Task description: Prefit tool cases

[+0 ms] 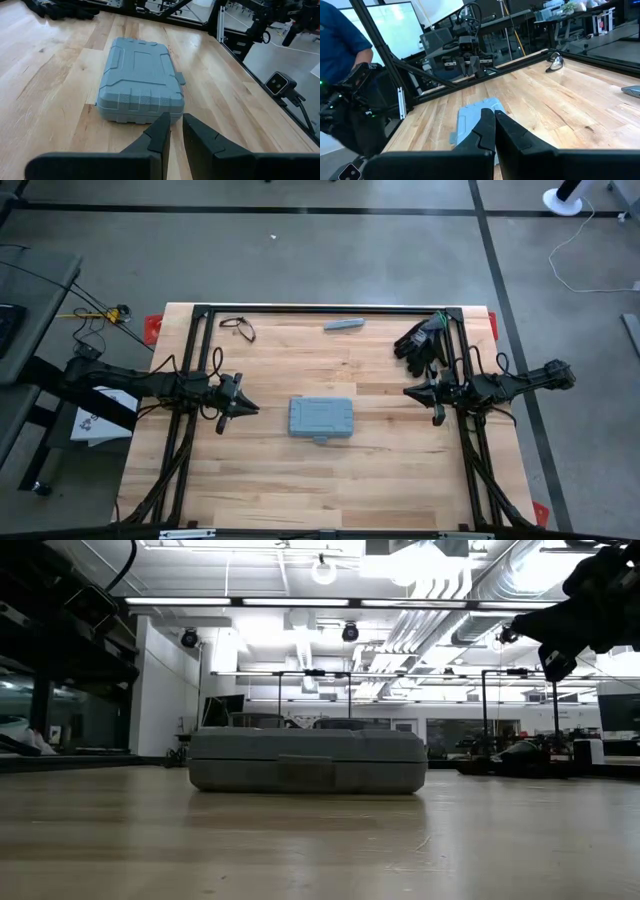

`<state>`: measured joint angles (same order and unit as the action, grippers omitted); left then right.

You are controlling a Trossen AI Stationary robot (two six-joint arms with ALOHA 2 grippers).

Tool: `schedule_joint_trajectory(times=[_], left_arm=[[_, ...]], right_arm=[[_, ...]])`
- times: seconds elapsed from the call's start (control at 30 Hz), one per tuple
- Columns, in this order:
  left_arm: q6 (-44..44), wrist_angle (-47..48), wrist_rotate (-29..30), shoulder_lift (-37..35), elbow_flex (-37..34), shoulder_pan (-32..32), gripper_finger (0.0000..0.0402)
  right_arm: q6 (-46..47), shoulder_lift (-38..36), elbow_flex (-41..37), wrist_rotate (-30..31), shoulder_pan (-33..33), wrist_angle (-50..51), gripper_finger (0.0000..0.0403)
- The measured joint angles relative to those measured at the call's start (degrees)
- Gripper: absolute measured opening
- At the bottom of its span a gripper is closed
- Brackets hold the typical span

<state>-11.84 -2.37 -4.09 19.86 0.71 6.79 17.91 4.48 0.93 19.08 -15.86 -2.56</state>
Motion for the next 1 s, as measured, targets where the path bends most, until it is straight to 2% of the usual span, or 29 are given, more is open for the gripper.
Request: schedule_joint_trajectory(times=[0.63, 0.9, 1.0], left_arm=[[0.00, -0.21, 0.56, 0.02, -0.02, 0.01, 0.0044], [-0.12, -1.09, 25.07, 0.02, -0.02, -0.01, 0.0044], [-7.76, -1.96, 30.62, 0.02, -0.02, -0.01, 0.0044]], right_arm=[[0.00, 0.00, 0.00, 0.01, 0.02, 0.01, 0.0000], [0.00, 0.01, 0.01, -0.01, 0.02, 0.01, 0.0000], [0.00, 0.00, 0.00, -0.01, 0.02, 0.01, 0.0000]])
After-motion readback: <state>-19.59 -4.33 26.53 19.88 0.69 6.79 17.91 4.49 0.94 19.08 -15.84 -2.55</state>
